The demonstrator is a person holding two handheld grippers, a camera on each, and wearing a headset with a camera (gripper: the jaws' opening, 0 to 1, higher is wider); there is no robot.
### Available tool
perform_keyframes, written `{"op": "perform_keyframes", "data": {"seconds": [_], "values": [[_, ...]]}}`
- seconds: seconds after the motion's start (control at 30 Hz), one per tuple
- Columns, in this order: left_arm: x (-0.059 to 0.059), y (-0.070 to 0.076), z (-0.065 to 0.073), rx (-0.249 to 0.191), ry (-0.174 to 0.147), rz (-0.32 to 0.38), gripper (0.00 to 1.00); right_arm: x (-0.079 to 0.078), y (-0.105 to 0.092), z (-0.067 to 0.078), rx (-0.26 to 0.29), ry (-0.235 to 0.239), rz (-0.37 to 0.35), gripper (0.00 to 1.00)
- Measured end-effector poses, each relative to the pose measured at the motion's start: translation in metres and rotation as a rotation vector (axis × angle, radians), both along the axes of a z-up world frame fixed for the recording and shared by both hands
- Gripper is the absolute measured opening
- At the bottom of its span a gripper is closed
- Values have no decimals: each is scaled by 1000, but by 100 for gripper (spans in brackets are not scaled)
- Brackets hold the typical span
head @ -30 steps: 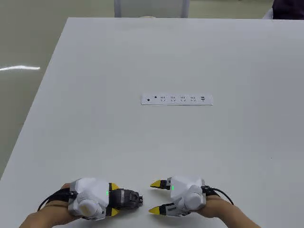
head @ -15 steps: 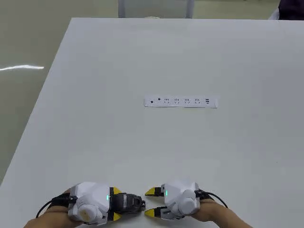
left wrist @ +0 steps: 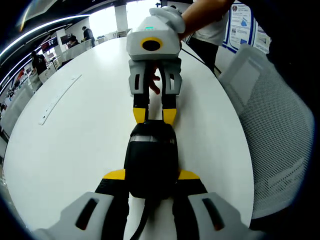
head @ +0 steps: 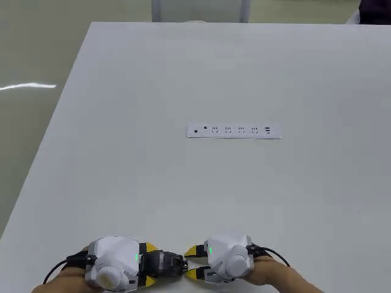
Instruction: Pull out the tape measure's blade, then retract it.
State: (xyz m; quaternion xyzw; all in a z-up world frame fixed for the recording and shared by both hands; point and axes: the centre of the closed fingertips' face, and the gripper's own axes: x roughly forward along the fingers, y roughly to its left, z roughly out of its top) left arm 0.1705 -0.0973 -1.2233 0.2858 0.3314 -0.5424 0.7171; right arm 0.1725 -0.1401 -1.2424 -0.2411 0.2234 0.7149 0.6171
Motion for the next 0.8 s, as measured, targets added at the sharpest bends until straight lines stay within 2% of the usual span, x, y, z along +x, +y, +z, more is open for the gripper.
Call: {"op": "perform_keyframes", "data": {"seconds": [0.37,0.43,0.6,0.8], "values": [[0,2,1,-29,4,8,29,-1,1,0,-4,33,-15,14],[0,3,1,-33,4,10,29,-1,1,0,-3,27,-12,14],[0,5,1,-45,4,10,29,-2,1,2,-9,70,-32,13],[0,6,1,-52,9,15,29,-3,2,4,-12,69,-21,12]]}}
